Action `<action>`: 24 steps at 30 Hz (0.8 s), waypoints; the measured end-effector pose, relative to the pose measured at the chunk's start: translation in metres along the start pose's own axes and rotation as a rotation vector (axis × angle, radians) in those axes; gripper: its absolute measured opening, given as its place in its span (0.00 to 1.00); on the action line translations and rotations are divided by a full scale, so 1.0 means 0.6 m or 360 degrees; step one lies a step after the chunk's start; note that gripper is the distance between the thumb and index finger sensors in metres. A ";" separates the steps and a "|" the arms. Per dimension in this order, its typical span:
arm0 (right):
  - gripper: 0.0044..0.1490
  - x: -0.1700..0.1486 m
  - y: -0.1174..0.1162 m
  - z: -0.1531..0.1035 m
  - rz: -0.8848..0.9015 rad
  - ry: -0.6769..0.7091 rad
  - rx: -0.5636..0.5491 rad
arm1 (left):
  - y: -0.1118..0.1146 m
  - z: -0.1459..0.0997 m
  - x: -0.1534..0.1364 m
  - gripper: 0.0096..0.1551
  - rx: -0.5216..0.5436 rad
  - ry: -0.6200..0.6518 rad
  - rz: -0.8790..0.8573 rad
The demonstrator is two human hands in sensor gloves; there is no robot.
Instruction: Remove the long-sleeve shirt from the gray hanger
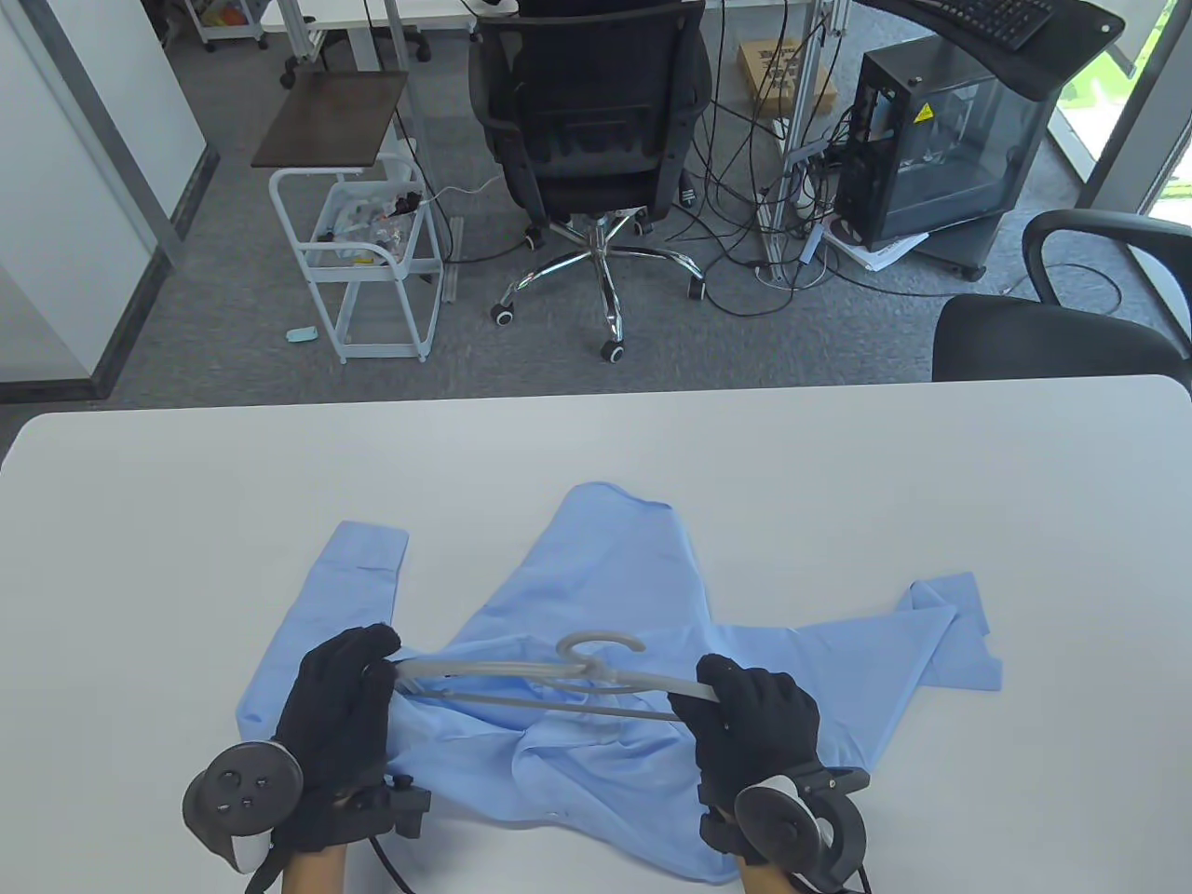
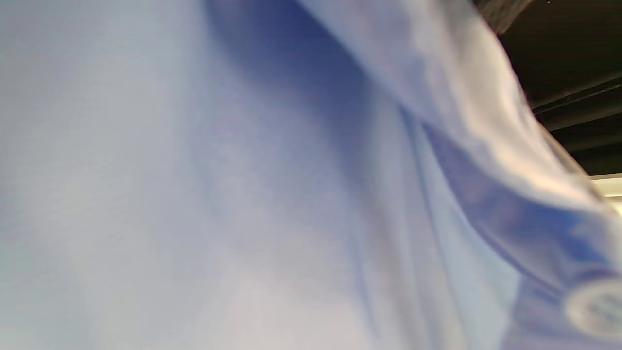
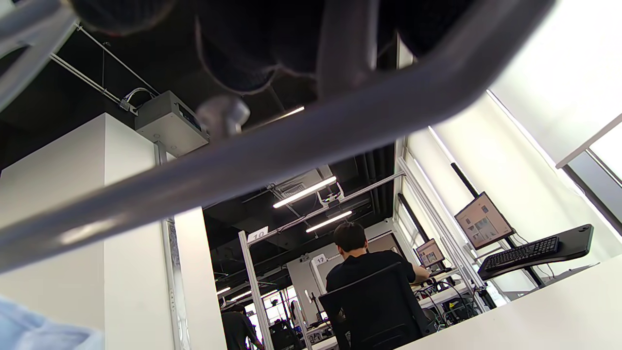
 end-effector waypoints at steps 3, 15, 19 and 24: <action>0.33 -0.004 -0.007 0.000 0.0025 -0.0011 0.0043 | -0.001 0.001 0.000 0.31 0.0019 0.0013 -0.0034; 0.33 -0.004 -0.008 0.003 0.0070 -0.0022 0.0095 | -0.012 0.003 -0.014 0.30 0.0050 -0.0048 -0.0154; 0.33 -0.006 -0.016 0.005 0.0136 -0.0035 0.0204 | -0.012 0.005 -0.021 0.29 0.0025 -0.0059 -0.0159; 0.34 0.012 -0.001 0.025 0.0172 -0.0058 0.0334 | -0.019 0.005 -0.028 0.28 0.0072 -0.0076 -0.0230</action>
Point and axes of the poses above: the tracker on the back of each hand, its own x axis roughly to the thumb side, its own z axis roughly from the wrist to the fingertips, y = z × x, the point moved 1 cm from there along z, roughly from the wrist to the fingertips, and after that the axes turned 1 degree about z, right-handed, at the moved point
